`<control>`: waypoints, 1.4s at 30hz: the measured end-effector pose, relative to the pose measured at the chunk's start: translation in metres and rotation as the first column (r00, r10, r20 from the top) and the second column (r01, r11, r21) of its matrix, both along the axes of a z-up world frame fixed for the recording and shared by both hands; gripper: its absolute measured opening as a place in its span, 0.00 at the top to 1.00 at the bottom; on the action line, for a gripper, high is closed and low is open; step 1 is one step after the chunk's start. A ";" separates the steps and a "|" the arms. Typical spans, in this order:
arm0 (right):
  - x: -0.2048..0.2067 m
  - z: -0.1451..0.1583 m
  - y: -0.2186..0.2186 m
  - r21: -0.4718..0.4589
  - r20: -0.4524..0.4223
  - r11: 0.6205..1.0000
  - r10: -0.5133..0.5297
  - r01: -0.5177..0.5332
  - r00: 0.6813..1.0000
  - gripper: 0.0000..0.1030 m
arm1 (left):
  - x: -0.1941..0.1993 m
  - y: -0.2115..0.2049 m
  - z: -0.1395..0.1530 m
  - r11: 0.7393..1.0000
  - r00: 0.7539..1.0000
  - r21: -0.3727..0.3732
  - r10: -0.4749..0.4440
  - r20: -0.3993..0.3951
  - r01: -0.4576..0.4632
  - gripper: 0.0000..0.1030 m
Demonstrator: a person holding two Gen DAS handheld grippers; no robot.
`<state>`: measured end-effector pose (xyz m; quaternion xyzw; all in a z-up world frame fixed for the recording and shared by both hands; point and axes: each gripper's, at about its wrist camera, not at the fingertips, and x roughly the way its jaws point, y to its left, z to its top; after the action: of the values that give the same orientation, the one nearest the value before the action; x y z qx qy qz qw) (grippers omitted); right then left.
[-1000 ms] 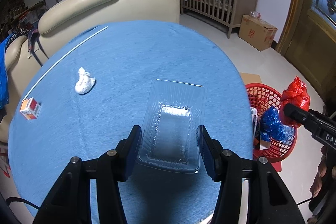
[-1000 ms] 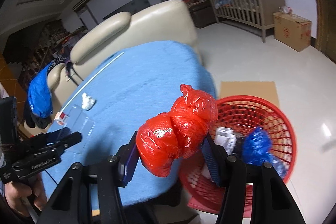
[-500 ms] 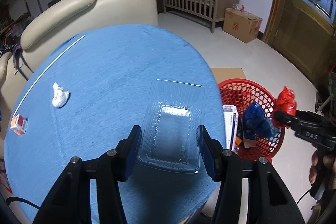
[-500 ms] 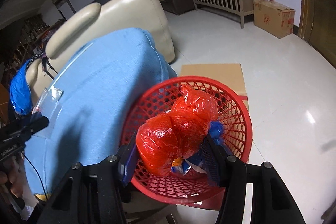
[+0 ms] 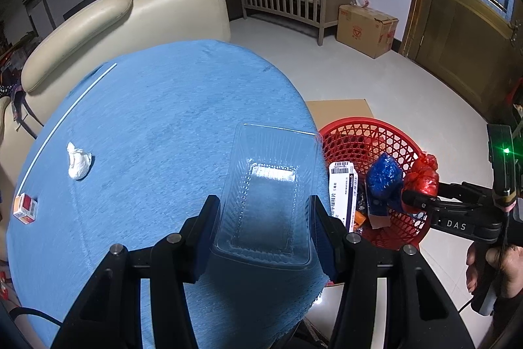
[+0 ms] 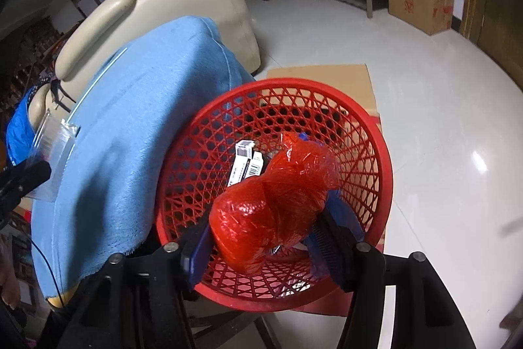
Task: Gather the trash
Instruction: 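Lower the red bag into the wastebasket with the right tool and open it, then open the left tool over the wastebasket to drop the clear plastic tray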
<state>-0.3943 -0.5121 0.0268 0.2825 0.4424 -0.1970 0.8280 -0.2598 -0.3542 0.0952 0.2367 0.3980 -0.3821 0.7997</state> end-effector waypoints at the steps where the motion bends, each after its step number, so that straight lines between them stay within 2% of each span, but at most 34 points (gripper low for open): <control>1: -0.001 0.000 -0.001 0.005 0.005 1.000 -0.009 0.009 1.000 0.33 | 0.000 -0.001 -0.001 1.000 1.000 0.002 -0.003 -0.002 0.003 0.46; 10: -0.019 0.026 -0.015 0.003 0.095 0.998 -0.065 0.065 0.993 0.32 | -0.013 -0.020 -0.005 0.999 0.999 0.010 -0.042 -0.015 0.042 0.46; 19: -0.045 0.042 -0.029 0.012 0.174 0.988 -0.156 0.156 0.972 0.32 | -0.045 -0.060 -0.011 0.988 0.988 0.023 -0.150 -0.038 0.151 0.46; 27: -0.068 0.048 -0.045 0.036 0.217 0.972 -0.234 0.231 0.948 0.32 | -0.059 -0.097 -0.025 0.976 0.972 0.026 -0.213 -0.096 0.216 0.44; 30: -0.073 0.049 -0.049 0.039 0.227 0.969 -0.246 0.244 0.942 0.32 | -0.060 -0.109 -0.033 0.969 0.959 0.023 -0.240 -0.150 0.246 0.42; 33: -0.076 0.050 -0.050 0.042 0.236 0.967 -0.254 0.251 0.938 0.31 | -0.060 -0.116 -0.039 0.970 0.961 0.046 -0.229 -0.153 0.238 0.32; 38: -0.078 0.054 -0.048 0.040 0.250 0.967 -0.255 0.253 0.934 0.32 | -0.044 -0.105 -0.035 0.977 0.969 0.042 -0.199 -0.145 0.207 0.32; 42: -0.072 0.059 -0.043 0.037 0.260 0.970 -0.242 0.241 0.935 0.32 | -0.020 -0.079 -0.024 0.990 0.982 0.015 -0.134 -0.134 0.137 0.32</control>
<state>-0.4666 -0.5548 0.0861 0.3602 0.2912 -0.2569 0.8482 -0.2794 -0.4329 0.0710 0.2470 0.4379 -0.4458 0.7406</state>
